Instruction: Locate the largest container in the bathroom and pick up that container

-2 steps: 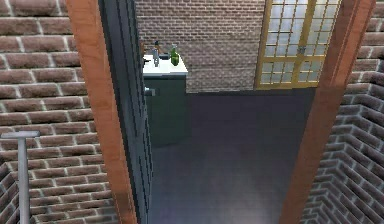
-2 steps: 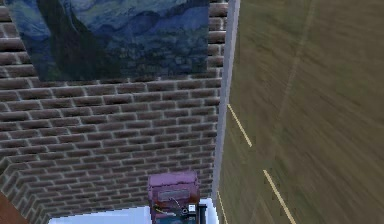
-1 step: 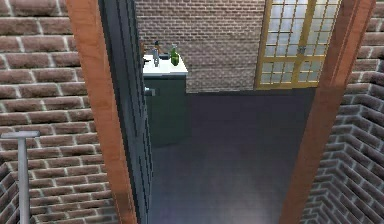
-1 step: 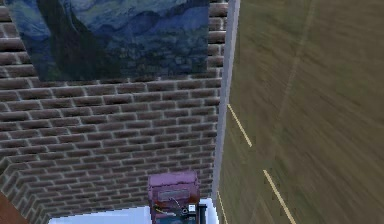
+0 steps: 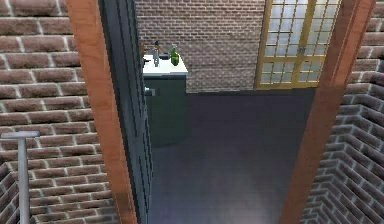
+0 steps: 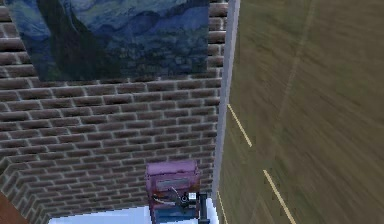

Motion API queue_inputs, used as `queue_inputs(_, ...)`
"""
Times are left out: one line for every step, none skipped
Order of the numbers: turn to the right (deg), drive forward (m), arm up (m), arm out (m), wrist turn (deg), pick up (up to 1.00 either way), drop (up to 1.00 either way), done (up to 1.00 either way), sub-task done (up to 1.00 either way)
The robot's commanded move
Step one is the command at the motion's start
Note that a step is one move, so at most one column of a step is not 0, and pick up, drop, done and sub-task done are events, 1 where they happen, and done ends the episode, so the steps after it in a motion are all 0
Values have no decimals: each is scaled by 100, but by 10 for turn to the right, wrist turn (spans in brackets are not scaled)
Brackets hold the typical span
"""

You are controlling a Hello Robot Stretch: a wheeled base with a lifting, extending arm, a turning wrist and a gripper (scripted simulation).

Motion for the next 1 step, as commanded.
queue_inputs(0, 0, 0, 0, 0, 0, 0, 100, 0)
